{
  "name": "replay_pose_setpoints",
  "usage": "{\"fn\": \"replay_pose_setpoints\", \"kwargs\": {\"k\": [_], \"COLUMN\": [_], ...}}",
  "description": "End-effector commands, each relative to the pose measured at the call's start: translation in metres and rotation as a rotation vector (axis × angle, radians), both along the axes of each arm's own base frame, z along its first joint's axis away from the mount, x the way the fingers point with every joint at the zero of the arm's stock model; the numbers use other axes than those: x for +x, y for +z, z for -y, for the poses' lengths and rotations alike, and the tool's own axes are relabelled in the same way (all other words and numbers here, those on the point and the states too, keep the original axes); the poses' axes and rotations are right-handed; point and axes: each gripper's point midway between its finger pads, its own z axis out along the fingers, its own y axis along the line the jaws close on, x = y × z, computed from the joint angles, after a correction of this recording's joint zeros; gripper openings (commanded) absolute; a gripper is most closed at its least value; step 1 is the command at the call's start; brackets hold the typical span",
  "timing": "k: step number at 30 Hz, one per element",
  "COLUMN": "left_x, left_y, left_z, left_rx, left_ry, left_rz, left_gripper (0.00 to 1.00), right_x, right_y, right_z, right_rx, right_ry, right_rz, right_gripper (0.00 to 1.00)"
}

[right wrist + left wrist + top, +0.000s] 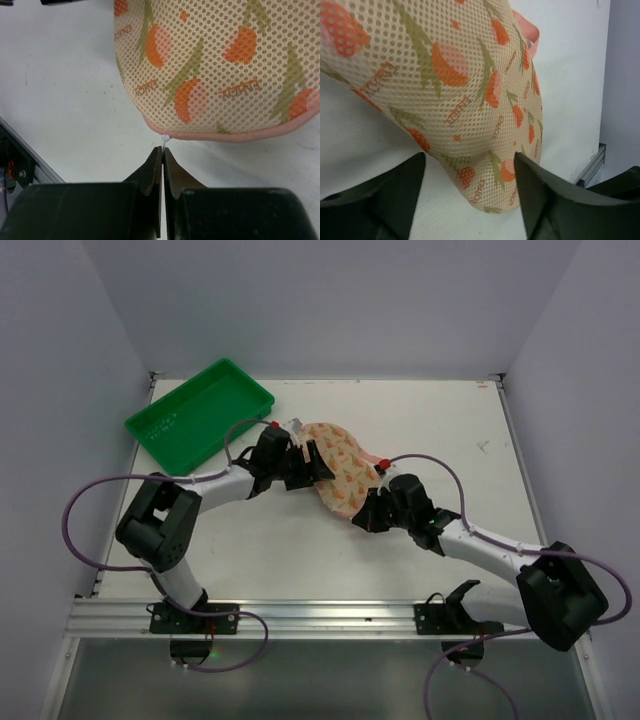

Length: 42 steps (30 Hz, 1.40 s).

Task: Unzip the laundry bag and remove the bra

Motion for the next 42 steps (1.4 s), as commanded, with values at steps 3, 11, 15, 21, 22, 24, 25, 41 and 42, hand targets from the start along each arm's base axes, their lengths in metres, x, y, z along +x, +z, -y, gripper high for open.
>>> {"fn": "replay_pose_setpoints", "kwargs": {"k": [3,11,15,21,22,24,25,41,42], "left_x": [0.008,-0.038,-0.042,-0.035,-0.035,-0.033,-0.033,-0.039,-0.032], "left_y": [0.031,0.018,0.013,0.015,0.015,0.017,0.017,0.000,0.000], "left_z": [-0.023,-0.018,-0.002,0.002,0.002,-0.006,-0.009,-0.067,-0.068], "left_rx": [-0.025,-0.115,-0.125,-0.115,-0.111,-0.080,-0.072,0.162,0.173], "left_ry": [0.167,0.227,0.215,0.217,0.217,0.230,0.233,-0.023,-0.030], "left_rz": [0.014,-0.101,-0.116,-0.101,-0.097,-0.082,-0.079,-0.012,-0.003], "left_gripper": [0.88,0.88,0.81,0.35,0.25,0.05,0.01,0.00,0.00], "right_x": [0.024,0.031,0.031,0.026,0.025,0.021,0.022,0.033,0.031], "right_y": [0.030,0.043,0.045,0.040,0.037,0.029,0.026,0.010,0.011], "right_z": [-0.037,-0.063,-0.072,-0.073,-0.071,-0.061,-0.055,0.025,0.022], "right_rx": [0.107,0.132,0.133,0.108,0.099,0.067,0.051,-0.009,0.001], "right_ry": [0.025,0.081,0.104,0.118,0.115,0.099,0.082,-0.086,-0.072], "right_rz": [0.029,0.035,0.034,0.032,0.031,0.028,0.033,0.009,0.011], "right_gripper": [0.00,0.00,0.00,0.00,0.00,0.00,0.00,0.00,0.00]}}
